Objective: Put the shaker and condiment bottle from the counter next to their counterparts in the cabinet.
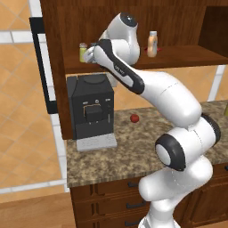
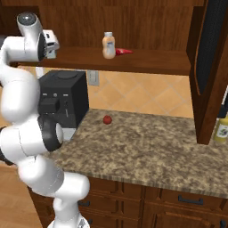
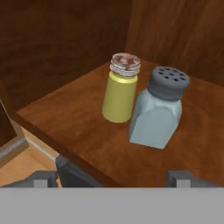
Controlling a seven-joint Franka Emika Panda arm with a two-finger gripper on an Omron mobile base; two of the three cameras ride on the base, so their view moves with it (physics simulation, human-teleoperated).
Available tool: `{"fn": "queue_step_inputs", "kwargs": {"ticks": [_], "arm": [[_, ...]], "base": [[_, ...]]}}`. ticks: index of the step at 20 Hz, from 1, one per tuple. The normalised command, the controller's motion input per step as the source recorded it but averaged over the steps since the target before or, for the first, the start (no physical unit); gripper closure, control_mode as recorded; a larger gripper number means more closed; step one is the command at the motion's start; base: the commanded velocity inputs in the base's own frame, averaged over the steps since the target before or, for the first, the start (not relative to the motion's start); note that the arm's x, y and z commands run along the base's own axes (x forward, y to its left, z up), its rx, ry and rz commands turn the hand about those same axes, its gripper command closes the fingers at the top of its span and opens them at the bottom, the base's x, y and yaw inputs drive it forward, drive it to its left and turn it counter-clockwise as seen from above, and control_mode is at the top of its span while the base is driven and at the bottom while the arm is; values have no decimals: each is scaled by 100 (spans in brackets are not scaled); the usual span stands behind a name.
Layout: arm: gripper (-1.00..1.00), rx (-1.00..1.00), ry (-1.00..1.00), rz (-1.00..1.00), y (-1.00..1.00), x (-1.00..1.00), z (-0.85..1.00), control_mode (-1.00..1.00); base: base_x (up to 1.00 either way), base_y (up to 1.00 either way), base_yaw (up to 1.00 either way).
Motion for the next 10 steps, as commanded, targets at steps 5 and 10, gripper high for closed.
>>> {"fn": "queue_step_inputs", "kwargs": {"ticks": [5, 10], "arm": [[-100, 9, -12, 0, -11, -100, -38, -100], [-100, 14, -9, 0, -40, -98, -84, -100]], "base": [[0, 0, 0], [0, 0, 0]]}}
